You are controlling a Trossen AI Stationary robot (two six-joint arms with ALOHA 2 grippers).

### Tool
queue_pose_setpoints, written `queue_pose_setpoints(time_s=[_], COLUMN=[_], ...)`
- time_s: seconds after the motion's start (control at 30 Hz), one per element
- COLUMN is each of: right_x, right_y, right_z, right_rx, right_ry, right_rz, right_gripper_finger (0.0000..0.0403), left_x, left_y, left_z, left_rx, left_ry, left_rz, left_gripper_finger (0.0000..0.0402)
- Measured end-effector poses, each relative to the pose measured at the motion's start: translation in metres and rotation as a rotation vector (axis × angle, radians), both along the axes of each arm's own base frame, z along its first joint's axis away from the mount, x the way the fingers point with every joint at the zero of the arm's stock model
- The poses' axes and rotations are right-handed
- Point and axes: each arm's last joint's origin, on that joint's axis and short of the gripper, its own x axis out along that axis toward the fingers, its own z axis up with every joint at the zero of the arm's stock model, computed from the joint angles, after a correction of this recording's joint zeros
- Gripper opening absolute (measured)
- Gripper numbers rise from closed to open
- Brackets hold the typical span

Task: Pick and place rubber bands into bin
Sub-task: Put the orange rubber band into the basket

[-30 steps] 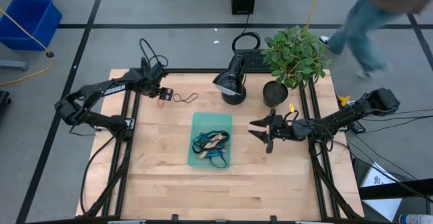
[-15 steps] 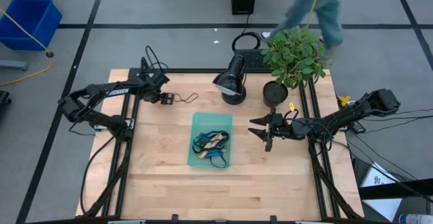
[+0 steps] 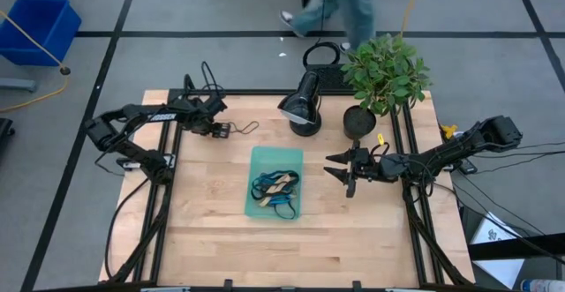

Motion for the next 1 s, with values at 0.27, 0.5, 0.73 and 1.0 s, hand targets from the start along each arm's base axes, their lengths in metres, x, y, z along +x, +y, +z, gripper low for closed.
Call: queue_pose_setpoints(time_s=[0.27, 0.5, 0.73, 1.0], right_x=[0.0, 0.0, 0.0, 0.0], right_y=[0.0, 0.0, 0.0, 0.0], right_z=[0.0, 0.0, 0.0, 0.0], right_rx=[-0.002, -0.002, -0.002, -0.005], right_ry=[0.001, 0.001, 0.001, 0.002], right_rz=[0.0, 0.001, 0.001, 0.002], right_gripper_finger=[0.0172, 0.0175, 0.0172, 0.0174], left_x=[0.001, 0.001, 0.003, 0.017], left_y=[-0.001, -0.001, -0.003, -0.013], left_z=[-0.001, -0.001, 0.001, 0.04], left_rx=[-0.007, -0.001, 0.006, 0.063], left_ry=[-0.012, 0.001, 0.021, -0.054], left_rz=[-0.002, -0.014, -0.097, -0.192], left_gripper_finger=[0.0095, 0.0018, 0.001, 0.0006])
